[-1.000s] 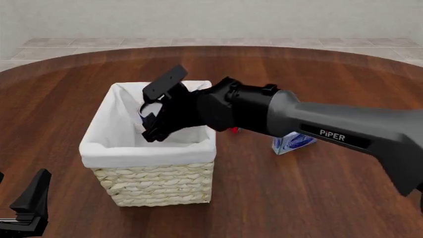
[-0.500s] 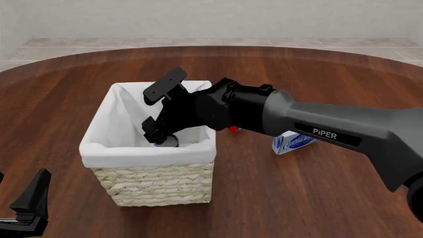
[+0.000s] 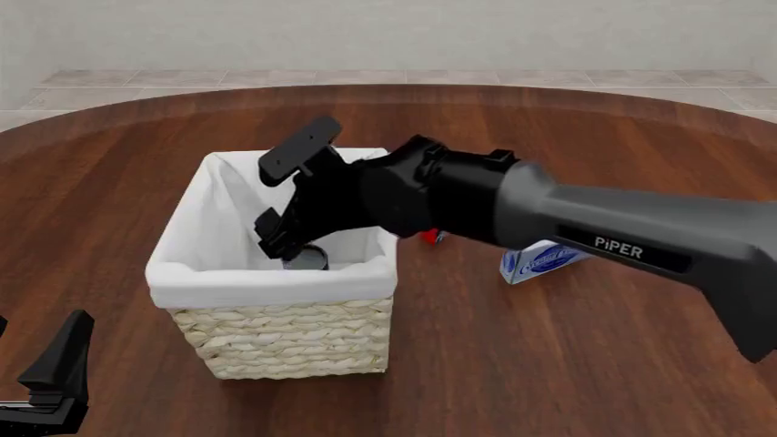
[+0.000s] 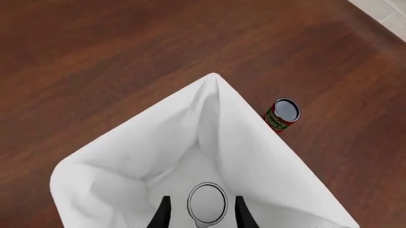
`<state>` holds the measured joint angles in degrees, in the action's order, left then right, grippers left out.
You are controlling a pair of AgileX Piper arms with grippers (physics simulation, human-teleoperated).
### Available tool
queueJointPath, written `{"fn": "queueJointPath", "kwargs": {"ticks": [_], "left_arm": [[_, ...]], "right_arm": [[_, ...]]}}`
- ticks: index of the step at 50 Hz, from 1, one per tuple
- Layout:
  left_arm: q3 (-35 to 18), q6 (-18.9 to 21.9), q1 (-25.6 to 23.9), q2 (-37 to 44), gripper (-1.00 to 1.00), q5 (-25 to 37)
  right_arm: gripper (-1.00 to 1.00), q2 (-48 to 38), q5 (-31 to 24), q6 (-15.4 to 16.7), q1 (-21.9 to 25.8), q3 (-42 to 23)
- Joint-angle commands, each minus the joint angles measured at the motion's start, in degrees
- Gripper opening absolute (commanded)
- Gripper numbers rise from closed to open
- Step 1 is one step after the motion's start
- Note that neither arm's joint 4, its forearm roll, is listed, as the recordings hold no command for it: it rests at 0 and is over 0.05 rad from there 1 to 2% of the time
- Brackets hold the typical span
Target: Pick up the alphabet soup and put it in the basket.
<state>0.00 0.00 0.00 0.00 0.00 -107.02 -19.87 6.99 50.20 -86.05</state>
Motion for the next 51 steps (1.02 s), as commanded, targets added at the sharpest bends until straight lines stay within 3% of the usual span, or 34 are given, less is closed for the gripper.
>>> {"fn": "queueJointPath", "kwargs": {"ticks": [1, 22, 51], "left_arm": [[0.0, 0.0, 0.0, 0.0, 1.0, 0.0], [0.0, 0.0, 0.0, 0.0, 1.0, 0.0], [0.0, 0.0, 0.0, 0.0, 1.0, 0.0]], "right_arm": [[1.0, 1.8, -0.2, 0.4, 0.2, -0.5], [1.0, 6.4, -1.5, 1.9, 0.8, -1.4], [1.0, 12.6, -0.7, 1.3, 1.4, -1.4]]}}
